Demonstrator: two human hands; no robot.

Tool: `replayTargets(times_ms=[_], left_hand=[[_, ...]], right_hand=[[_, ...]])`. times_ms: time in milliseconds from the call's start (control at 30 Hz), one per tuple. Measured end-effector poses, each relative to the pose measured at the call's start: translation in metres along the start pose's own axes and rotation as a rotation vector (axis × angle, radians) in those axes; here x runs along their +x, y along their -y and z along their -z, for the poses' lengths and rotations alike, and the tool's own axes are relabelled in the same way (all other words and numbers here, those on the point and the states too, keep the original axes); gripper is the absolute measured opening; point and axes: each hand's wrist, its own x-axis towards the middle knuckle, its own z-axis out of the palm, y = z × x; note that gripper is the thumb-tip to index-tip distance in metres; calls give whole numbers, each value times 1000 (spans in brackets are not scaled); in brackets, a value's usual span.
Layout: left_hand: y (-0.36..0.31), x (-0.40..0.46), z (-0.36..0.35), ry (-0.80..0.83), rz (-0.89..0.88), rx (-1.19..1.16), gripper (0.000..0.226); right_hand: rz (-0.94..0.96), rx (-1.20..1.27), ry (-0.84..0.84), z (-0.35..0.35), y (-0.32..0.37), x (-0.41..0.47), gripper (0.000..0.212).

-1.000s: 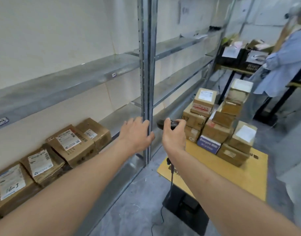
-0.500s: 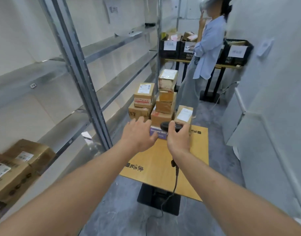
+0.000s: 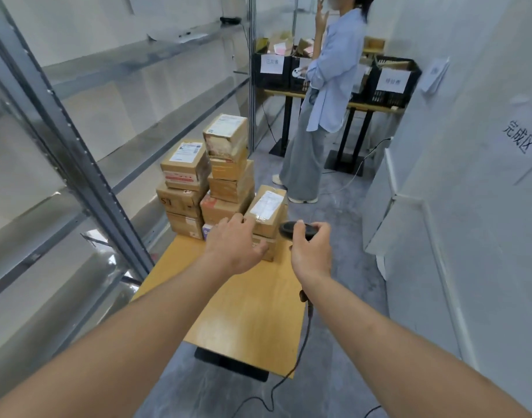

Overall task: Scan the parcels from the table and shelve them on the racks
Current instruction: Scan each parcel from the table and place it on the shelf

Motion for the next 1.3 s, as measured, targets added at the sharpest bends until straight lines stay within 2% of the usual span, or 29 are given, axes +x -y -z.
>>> replayTargets(times_ms=[300,800,900,1033,1100,1300], left_hand=[[-14,73,-30,67,-37,-6,56],[51,221,-102,231,-170,-100,41],[58,235,-115,219,-171,-119,56],[54,244,-130,266,-49,-181,105],[49,247,-134,297,-7,-172,120],[39,253,-142,299,61,-174,124]], right_hand=[[-59,-28,-44,-4,-17,75,25],[-226,-130,-122,-116,-36,191,29],[-245,-154,-131,-129,-43,204,31],[-253,-185,-128,-136,-51,213,30],[-254,-188,-127,-137,-53,214,31],[-259,-182,-152,-130,-51,213,36]])
